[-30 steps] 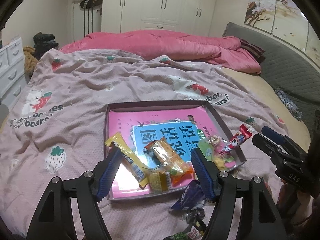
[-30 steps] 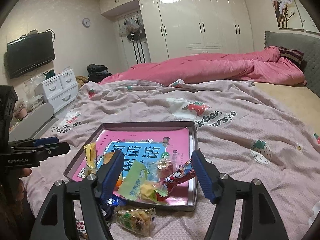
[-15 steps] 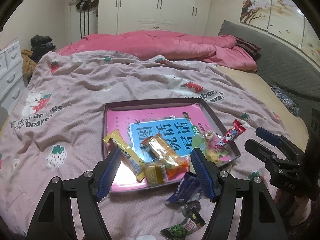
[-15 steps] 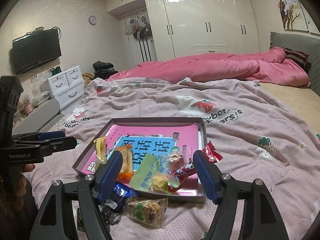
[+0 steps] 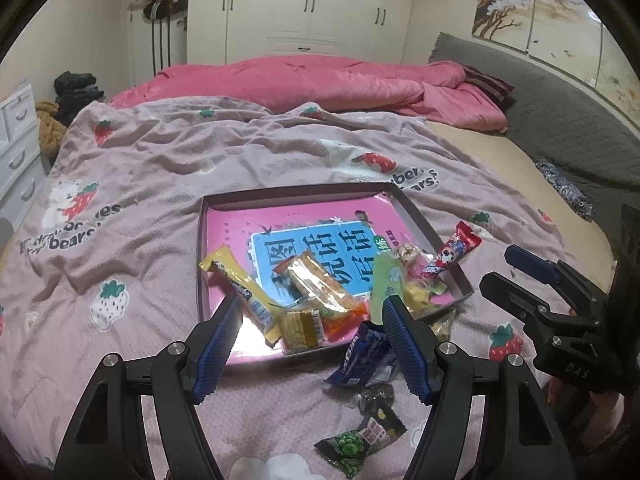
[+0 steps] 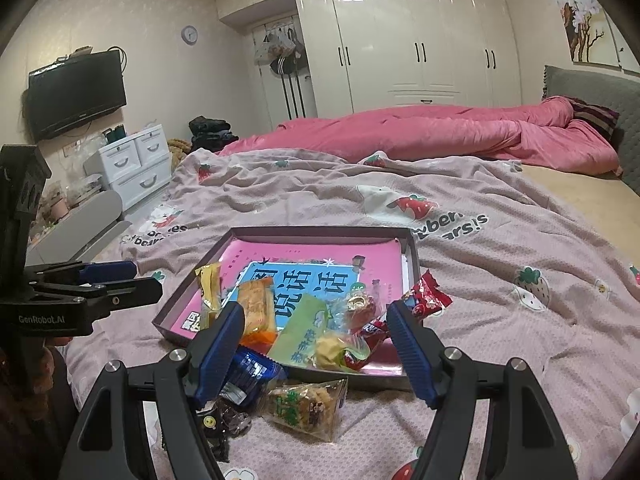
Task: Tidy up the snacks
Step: 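Move both open grippers back toward the remaining snack pile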
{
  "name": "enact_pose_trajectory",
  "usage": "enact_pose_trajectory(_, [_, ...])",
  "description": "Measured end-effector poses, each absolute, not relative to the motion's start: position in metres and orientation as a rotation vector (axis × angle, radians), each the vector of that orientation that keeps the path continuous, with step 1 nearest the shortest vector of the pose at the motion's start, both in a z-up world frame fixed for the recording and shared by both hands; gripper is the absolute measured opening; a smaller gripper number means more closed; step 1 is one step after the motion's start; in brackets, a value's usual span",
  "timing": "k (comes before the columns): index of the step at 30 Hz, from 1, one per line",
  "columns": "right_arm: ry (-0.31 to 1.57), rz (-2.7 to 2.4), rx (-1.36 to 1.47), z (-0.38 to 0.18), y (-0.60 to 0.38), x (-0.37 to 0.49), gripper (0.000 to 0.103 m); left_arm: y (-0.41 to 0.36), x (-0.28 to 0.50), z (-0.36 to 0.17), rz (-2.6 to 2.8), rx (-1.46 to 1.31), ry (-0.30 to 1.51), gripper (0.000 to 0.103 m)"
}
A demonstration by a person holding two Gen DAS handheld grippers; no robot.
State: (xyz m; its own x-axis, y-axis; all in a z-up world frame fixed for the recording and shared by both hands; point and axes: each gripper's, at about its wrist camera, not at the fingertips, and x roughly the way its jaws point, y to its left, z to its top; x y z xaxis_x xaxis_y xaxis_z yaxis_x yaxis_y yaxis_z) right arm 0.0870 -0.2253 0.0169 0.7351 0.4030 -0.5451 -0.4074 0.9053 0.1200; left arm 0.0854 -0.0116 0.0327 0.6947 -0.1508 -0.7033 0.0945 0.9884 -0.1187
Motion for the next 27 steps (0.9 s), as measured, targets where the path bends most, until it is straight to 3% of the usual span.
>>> enact_pose_trajectory(27, [0.757,0.461,-0.014,-0.009,-0.219,0.083,0.073,-0.013,0.065,0.004,-0.209,-0.012,0.917,0.074])
